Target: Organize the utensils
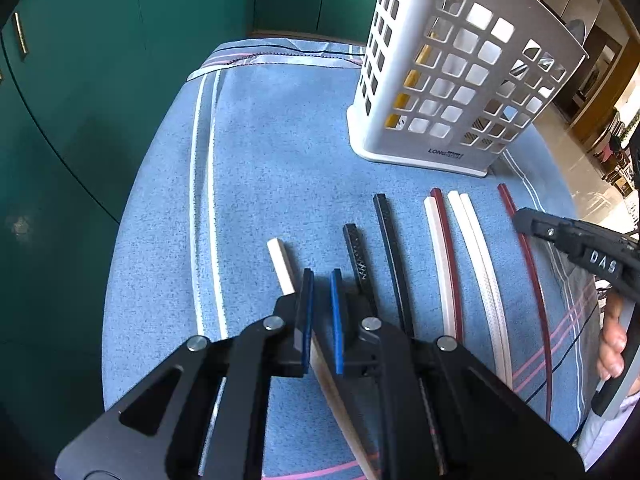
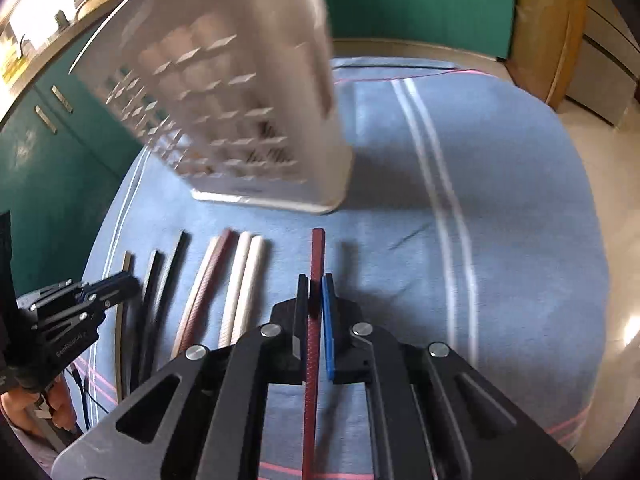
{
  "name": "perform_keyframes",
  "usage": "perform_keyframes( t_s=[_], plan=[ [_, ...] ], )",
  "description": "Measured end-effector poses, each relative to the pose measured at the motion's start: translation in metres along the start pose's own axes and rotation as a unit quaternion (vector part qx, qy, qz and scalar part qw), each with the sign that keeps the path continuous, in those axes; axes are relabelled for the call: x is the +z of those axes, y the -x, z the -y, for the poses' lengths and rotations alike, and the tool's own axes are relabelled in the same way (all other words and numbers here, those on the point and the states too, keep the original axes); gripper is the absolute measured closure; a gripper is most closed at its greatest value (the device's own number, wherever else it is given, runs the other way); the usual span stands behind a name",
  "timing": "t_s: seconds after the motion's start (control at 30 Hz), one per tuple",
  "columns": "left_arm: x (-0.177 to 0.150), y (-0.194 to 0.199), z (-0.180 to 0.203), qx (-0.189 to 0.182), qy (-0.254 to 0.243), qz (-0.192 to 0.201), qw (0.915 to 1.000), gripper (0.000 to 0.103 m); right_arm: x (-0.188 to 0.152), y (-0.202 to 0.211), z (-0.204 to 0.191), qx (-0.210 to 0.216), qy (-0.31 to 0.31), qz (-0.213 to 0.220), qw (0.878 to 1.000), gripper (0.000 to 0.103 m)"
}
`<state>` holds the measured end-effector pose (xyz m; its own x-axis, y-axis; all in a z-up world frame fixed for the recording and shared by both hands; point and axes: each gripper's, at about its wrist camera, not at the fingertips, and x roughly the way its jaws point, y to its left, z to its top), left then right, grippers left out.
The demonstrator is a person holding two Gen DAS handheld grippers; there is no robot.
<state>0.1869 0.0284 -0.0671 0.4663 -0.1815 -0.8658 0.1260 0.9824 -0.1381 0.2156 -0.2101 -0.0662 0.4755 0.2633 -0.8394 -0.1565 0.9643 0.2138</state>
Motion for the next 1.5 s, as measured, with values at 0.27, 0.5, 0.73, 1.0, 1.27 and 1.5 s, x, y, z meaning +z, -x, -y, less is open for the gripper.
perform_keyframes(
  t_s=[0.27, 0.5, 0.73, 1.0, 1.27, 1.5],
  plan=[
    [0.010, -0.003, 0.002, 0.031, -0.007, -0.008, 0.9995, 0.063, 0.009, -0.019, -0.026, -0.062, 0.029, -0.012, 0.998, 0.080],
    [0.012, 0.009, -0.005, 0.034, -0.001, 0.002, 0.9994, 0.062, -0.003, -0.016, -0.040, -0.070, 0.034, -0.013, 0.997, 0.080],
    [0.014, 0.013, -0.027, 0.050, 0.034, -0.014, 0.9981, 0.062, -0.001, -0.021, -0.036, -0.067, 0.026, -0.018, 0.997, 0.080],
    [0.014, -0.001, -0.015, 0.041, 0.024, -0.027, 0.9985, 0.094, -0.006, -0.022, -0.052, -0.057, 0.041, -0.022, 0.997, 0.096],
    [0.010, 0.031, -0.005, 0.010, 0.023, 0.014, 0.9996, 0.096, -0.015, 0.028, -0.063, -0.026, 0.052, 0.026, 0.998, 0.096],
    [0.011, 0.036, 0.002, 0.015, 0.004, 0.021, 0.9997, 0.097, -0.019, 0.034, -0.078, -0.020, 0.065, 0.019, 0.997, 0.096]
  ],
)
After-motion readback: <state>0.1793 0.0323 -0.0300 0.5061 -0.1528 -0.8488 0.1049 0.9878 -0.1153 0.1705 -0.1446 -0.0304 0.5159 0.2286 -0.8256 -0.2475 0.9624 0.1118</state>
